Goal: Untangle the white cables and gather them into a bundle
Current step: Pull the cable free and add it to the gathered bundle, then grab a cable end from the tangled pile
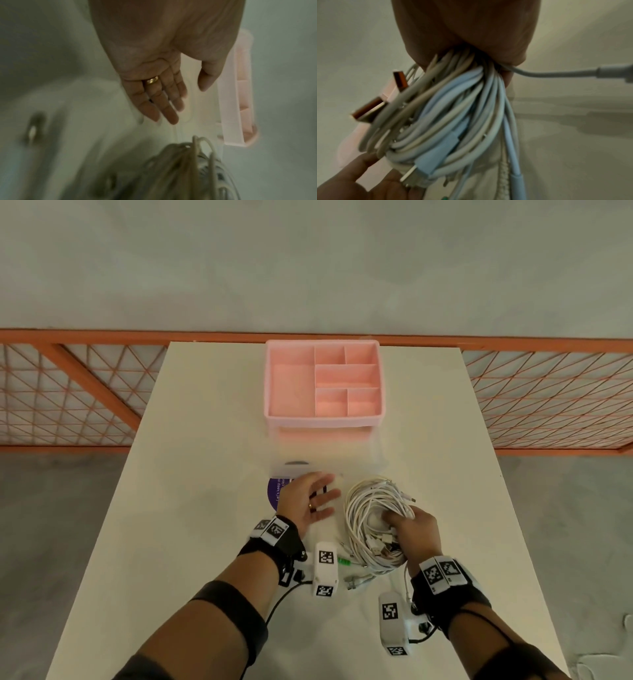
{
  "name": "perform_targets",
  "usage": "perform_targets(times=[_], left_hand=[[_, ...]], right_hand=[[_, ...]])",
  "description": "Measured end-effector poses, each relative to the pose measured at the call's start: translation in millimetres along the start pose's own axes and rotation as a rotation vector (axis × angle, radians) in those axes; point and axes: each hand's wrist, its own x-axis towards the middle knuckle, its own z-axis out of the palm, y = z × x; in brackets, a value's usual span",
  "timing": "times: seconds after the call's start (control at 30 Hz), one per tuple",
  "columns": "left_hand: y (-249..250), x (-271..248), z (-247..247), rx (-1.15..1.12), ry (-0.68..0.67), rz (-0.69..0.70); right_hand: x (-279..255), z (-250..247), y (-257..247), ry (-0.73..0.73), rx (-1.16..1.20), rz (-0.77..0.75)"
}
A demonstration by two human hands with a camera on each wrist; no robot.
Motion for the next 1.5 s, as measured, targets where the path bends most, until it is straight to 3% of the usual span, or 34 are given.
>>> perform_targets(times=[0.1, 0.23, 0.37, 0.43, 0.47, 0.57, 0.9, 1.07, 1.2, 1.3, 1.5], left_hand=[[17, -17, -4, 0.315, 0.117, 0.107], [44, -30, -14, 0.609, 0.350, 0.613], [61, -27, -20, 0.836, 0.575, 0.875], [68, -16, -25, 0.952, 0.640, 0.854], [70, -10, -29, 1.017, 0.630, 0.776], [73, 4, -39, 1.106, 0.510, 0.574], [50, -15, -55, 1.095, 0.449, 0.612], [47, -16, -60, 1.090, 0.447, 0.636], [47, -15, -60, 1.091, 0.452, 0.633], [47, -14, -62, 1.108, 0.453, 0.621], [47, -16, -61, 1.103, 0.441, 0.612]], right_hand=[[-6, -2, 2, 0.016, -0.014, -0.005], [-12, -2, 3, 0.020, -0.010, 0.003], [-18, 1, 1, 0.016, -0.002, -0.004], [-21, 3, -2, 0.016, 0.000, -0.012], [-23, 4, -4, 0.011, 0.001, -0.014], [-27, 7, -13, -0.003, 0.033, -0.015], [-35, 24, -103, -0.164, 0.261, -0.073], [-15, 63, -146, -0.159, 0.299, -0.179], [5, 96, -147, -0.096, 0.319, -0.284], [17, 109, -135, -0.057, 0.236, -0.361], [29, 107, -95, -0.153, -0.209, -0.423]])
